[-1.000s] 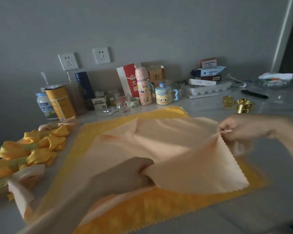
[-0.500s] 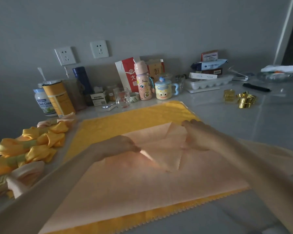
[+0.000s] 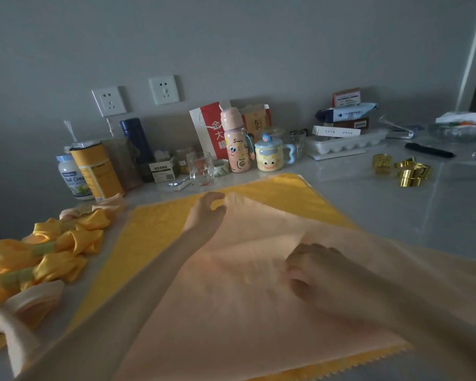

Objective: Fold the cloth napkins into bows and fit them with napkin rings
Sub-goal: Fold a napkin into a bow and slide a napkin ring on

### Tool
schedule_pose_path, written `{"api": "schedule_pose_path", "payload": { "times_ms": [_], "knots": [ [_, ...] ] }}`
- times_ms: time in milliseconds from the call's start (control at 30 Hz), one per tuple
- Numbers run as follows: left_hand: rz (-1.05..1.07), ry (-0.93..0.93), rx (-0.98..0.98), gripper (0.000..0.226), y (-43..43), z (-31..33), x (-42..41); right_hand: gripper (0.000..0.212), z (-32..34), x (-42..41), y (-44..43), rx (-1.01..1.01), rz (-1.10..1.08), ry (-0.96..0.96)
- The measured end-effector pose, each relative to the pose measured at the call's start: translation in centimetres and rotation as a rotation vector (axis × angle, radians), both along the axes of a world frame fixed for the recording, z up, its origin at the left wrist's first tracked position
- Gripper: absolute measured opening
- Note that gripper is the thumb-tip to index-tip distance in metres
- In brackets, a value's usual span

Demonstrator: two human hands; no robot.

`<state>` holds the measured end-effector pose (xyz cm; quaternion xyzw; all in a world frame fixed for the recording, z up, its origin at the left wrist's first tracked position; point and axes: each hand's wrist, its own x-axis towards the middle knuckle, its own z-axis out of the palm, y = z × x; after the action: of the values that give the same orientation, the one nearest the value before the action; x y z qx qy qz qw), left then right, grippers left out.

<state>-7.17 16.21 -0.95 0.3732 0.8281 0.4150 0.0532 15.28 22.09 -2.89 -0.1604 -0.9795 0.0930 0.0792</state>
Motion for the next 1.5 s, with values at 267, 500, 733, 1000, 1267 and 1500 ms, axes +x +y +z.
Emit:
{"api": "schedule_pose_path", "payload": {
  "times_ms": [267, 500, 733, 1000, 1267, 1500],
  "knots": [
    [-0.179, 0.307, -0.271, 0.036, -7.2, -0.4, 6.5, 0.056, -0.3, -5.7, 4.6, -0.130, -0.136, -0.023],
    [-0.222, 0.295, -0.763, 0.065, -8.4, -4.2, 5.1, 0.058, -1.1, -5.4, 3.5, -0.133, -0.081, -0.098],
    [-0.186, 0.301, -0.739, 0.064, -6.0, -4.2, 2.2, 0.041, -0.1, -4.7, 8.0, -0.125, -0.328, -0.026],
    [-0.129, 0.333, -0.698, 0.063, -5.4, -5.1, 1.9, 0.046, 1.2, -0.6, 12.3, -0.320, -0.570, -0.062],
    [-0.129, 0.313, -0.698, 0.065, -5.7, -4.4, 2.5, 0.021, 2.0, 2.2, 12.7, -0.596, -0.550, -0.055],
    [-0.313, 0.295, -0.629, 0.070, -5.4, -2.3, 6.1, 0.031, 0.5, 2.9, 15.5, -0.217, -0.692, 0.249]
  ]
}}
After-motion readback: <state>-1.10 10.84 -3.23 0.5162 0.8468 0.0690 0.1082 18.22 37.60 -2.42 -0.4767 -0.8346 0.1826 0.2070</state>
